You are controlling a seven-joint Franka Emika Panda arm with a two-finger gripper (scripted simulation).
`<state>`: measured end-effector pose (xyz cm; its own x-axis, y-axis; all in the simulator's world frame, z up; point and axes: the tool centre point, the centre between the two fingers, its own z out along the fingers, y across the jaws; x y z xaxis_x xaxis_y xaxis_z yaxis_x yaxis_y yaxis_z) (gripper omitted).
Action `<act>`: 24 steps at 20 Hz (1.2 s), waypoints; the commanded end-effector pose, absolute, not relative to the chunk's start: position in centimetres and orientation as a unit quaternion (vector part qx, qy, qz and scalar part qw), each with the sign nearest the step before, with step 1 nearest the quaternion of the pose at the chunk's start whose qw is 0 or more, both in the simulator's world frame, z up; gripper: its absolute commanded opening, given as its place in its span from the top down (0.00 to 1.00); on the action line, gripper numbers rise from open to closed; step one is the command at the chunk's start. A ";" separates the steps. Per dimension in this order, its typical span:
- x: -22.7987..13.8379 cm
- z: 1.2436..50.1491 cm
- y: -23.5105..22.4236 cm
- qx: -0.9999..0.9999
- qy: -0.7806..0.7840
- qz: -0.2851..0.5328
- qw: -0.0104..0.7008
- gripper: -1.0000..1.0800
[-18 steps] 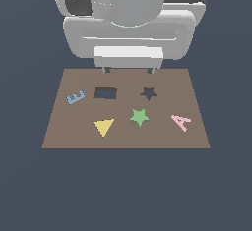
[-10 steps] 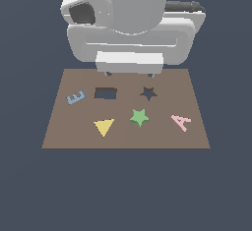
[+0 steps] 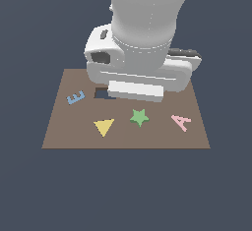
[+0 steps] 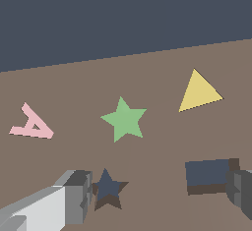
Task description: Insert a designated object into the corresponding slot on a board.
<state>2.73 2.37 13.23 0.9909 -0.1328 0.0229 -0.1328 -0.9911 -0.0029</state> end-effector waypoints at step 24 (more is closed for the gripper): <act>5.9 4.0 4.4 -0.991 0.134 0.000 0.000 0.04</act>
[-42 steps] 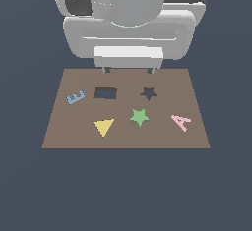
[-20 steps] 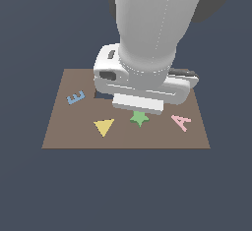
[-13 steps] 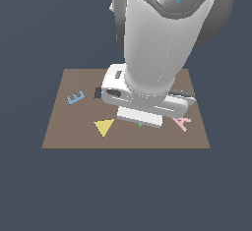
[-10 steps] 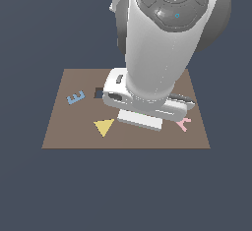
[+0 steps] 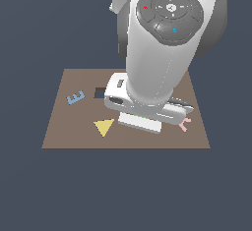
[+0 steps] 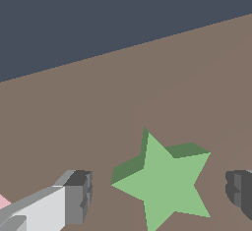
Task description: Insert a designated object into the corresponding slot on a board.
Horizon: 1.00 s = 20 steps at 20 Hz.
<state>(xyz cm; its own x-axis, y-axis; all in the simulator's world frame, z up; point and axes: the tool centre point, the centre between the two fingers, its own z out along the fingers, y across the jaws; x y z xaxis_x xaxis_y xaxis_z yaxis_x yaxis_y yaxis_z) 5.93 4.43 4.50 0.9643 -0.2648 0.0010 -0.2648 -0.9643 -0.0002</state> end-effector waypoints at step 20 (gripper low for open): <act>6.0 3.5 4.4 -0.991 0.134 0.000 0.000 1.00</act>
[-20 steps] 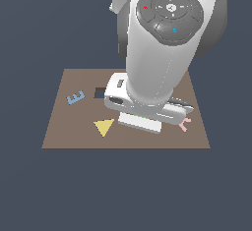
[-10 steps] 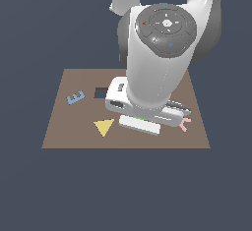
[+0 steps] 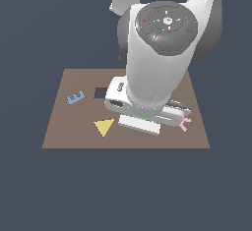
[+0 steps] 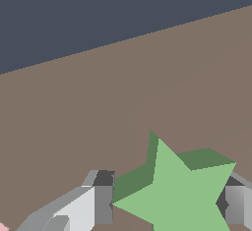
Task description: Insert a designated object into the corresponding slot on a board.
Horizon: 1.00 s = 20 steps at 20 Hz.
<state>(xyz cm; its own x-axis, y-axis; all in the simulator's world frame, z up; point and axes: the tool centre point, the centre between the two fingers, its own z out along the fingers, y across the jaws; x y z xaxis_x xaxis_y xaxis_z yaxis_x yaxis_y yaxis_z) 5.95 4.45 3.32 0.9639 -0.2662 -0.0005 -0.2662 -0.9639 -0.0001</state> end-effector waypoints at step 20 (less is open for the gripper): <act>3.7 3.5 6.8 -1.000 -0.024 0.000 0.000 1.00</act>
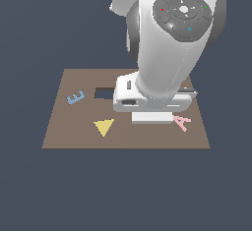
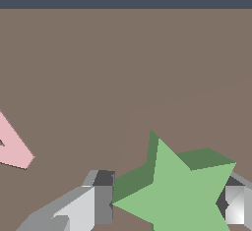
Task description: Insert a designated object into the corresponding slot on a board.
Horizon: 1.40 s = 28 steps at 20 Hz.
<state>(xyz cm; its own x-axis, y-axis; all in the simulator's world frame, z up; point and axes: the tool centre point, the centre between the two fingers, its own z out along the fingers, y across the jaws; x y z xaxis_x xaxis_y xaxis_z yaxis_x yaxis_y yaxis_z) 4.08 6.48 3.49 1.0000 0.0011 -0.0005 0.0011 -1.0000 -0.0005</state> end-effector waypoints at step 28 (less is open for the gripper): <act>-4.2 4.0 8.4 -0.910 -0.415 0.000 0.001 1.00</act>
